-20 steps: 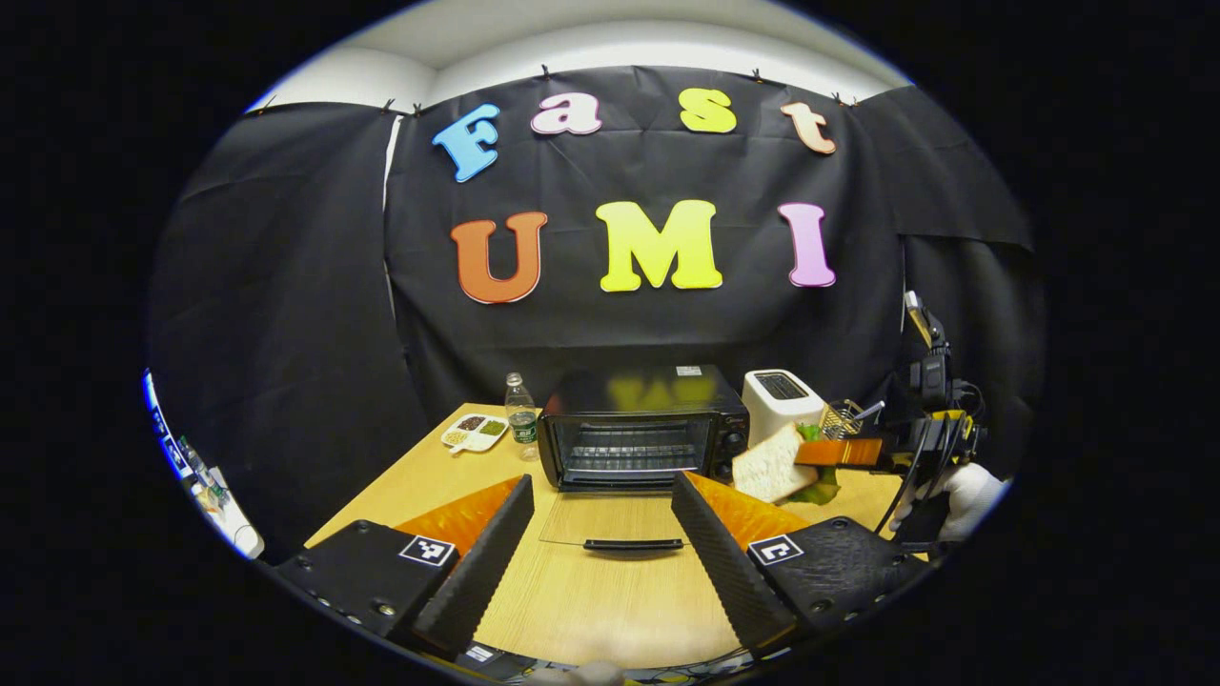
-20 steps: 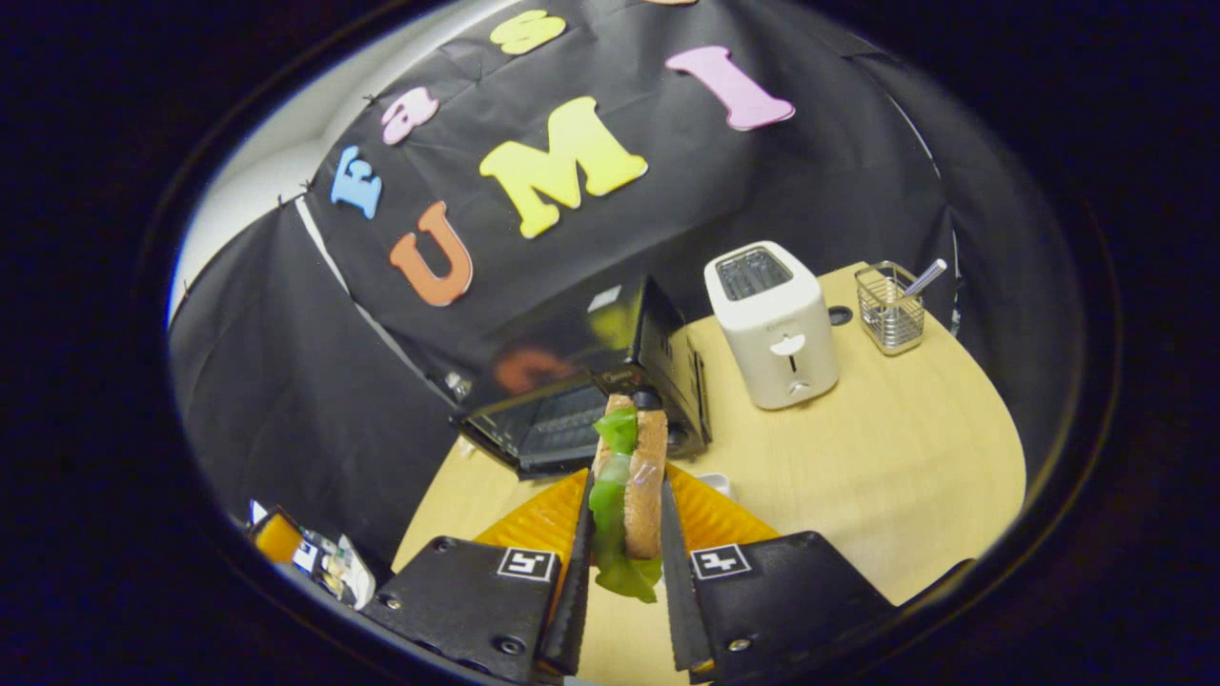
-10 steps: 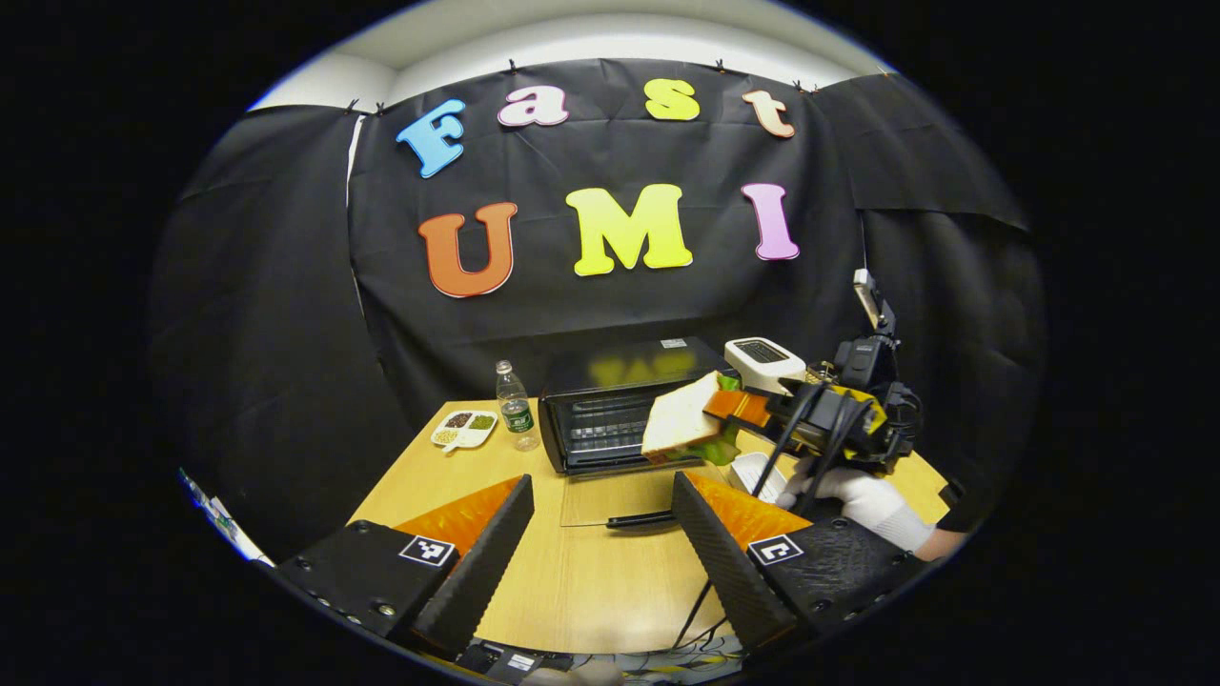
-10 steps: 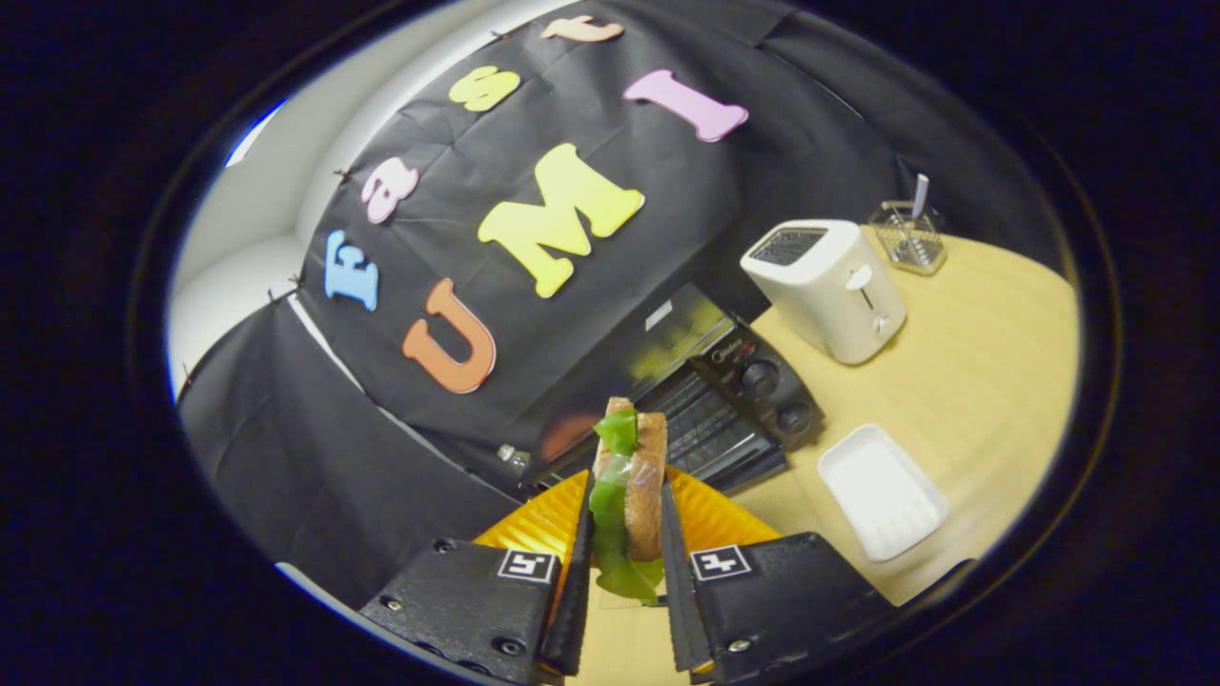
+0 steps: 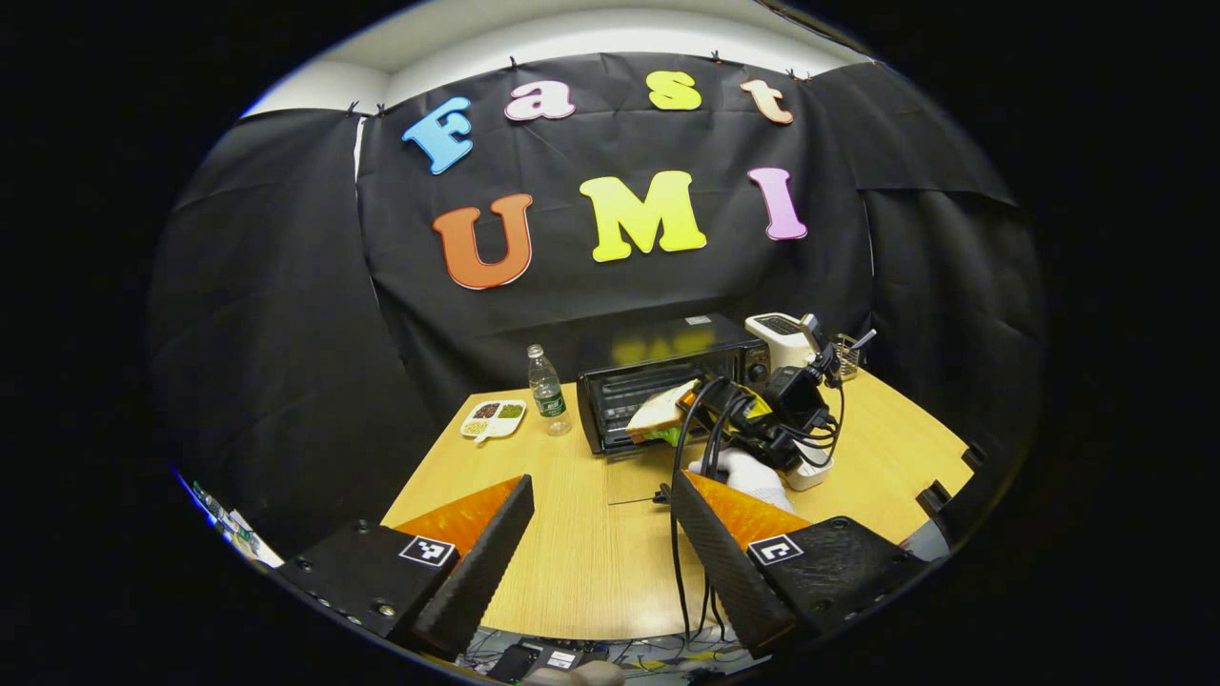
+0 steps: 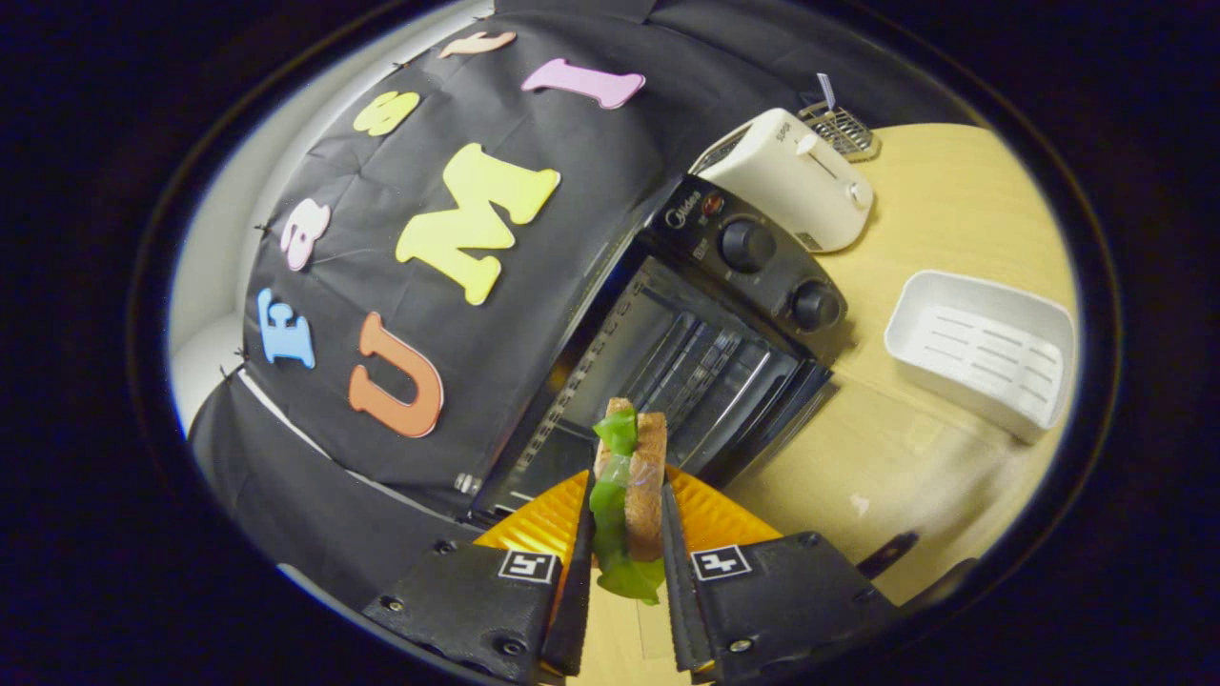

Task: Open the electric oven with the left hand, put the food in, and close the electric oven.

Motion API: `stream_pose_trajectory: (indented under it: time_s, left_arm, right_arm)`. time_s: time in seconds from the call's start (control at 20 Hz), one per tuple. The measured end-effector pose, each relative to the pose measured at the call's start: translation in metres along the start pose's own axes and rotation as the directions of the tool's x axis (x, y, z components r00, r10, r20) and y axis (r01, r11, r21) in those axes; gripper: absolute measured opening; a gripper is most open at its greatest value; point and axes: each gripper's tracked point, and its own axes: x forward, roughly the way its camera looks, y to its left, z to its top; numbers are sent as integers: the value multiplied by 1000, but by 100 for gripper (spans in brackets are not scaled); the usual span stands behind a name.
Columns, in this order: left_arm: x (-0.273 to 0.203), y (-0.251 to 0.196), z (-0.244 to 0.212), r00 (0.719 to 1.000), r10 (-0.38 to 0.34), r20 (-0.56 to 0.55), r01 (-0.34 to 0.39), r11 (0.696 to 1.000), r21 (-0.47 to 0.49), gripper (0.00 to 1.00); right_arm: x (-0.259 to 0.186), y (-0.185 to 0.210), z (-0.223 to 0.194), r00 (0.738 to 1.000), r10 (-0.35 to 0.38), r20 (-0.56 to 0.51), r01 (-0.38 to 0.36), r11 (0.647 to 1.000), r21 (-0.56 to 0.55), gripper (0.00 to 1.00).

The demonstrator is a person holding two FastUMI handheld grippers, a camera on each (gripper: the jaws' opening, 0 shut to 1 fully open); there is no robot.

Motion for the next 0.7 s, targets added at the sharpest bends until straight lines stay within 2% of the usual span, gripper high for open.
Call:
stream_pose_trajectory:
  time_s: [0.25, 0.4, 0.55, 0.6, 0.65, 0.7]
  left_arm:
    - [1, 15, -6, 999, 26, -20, -26, 1000, 9, 96]
    - [3, 20, -7, 999, 32, -24, -32, 999, 15, 96]
    - [4, 22, -7, 999, 34, -27, -33, 999, 20, 96]
    - [4, 22, -7, 999, 32, -30, -32, 999, 17, 96]
    - [5, 23, -6, 999, 31, -29, -30, 999, 14, 96]
    - [4, 23, -6, 999, 32, -29, -31, 999, 11, 96]
  right_arm:
    - [46, 0, -3, 999, -18, 35, 15, 997, 75, 38]
    - [70, -1, 2, 997, -41, 70, 35, 996, 79, 38]
    - [88, -12, 2, 996, -74, 58, 71, 997, 43, 39]
    - [91, -18, 3, 994, -96, 58, 94, 995, 35, 42]
    - [92, -23, 5, 991, -122, 60, 122, 993, 8, 35]
    - [91, -29, 7, 987, -150, 64, 152, 988, -24, 39]
